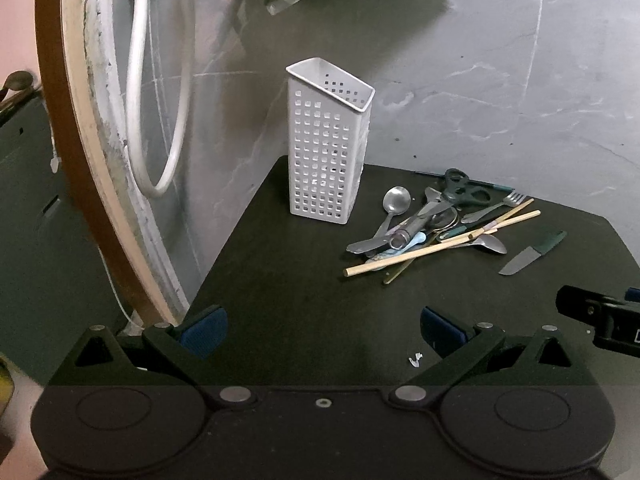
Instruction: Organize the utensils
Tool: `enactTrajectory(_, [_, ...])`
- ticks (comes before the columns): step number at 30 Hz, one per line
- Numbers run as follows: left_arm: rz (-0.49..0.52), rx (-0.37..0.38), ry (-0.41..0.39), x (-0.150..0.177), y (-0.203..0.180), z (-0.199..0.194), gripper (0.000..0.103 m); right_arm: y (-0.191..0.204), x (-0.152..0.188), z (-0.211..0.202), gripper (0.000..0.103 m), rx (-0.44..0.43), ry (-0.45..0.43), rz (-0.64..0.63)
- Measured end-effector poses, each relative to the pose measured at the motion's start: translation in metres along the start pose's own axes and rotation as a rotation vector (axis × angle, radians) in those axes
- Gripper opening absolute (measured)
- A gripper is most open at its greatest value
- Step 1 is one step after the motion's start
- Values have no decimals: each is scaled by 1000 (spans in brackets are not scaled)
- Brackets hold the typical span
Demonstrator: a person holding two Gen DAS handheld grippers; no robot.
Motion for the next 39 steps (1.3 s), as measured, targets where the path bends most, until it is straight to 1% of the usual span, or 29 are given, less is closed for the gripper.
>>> enactTrajectory(9, [-22,-58,56,1,-3,13,102,-8,0,21,103,-42,49,-5])
enactTrajectory(15, [-5,-94,62,-5,-2,17,102,-10,-4,29,103,-65,53,-7])
enactTrajectory(16, [-3,-105,48,-7,0,16,102,-10,-4,30,103,-64,51,-6])
enactTrajectory(20, [-14,-162,-74,-29,11,16,102,-11,1,33,103,-49,65,18])
enactTrajectory(22, [11,-181,-117,-41,12,25,102,-14,3,33,103,-29,69,41])
enactTrajectory(24, [64,-163,-134,-52,8,43,102,-17,6,33,103,1,73,58])
enactTrajectory(27, [141,-115,-166,-71,1,74,102,-25,5,29,103,72,60,86])
enactTrajectory(29, [176,-90,-180,-85,-1,93,102,-32,2,22,103,138,42,117])
enactTrajectory(31, [199,-69,-205,-101,0,109,102,-35,0,15,103,191,25,147])
enactTrajectory(33, [205,-49,-236,-113,-1,122,102,-34,1,12,103,231,32,164])
enactTrajectory(36, [229,14,-255,-128,-8,141,102,-24,8,7,103,281,43,173])
enactTrajectory(37, [245,23,-272,-132,-11,146,102,-19,12,5,103,291,55,167])
enactTrajectory(39, [275,5,-286,-138,-16,153,102,-12,17,2,103,301,79,161])
Point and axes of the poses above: each gripper's, at about its wrist camera, not at the fingertips, and z roughly the way its jaws point, y to its left, x to its underside, the point moved 9 cm from there along z, roughly the way its jaws point, and after that the axes turned 1 degree about -y, right-handed, at the moved point
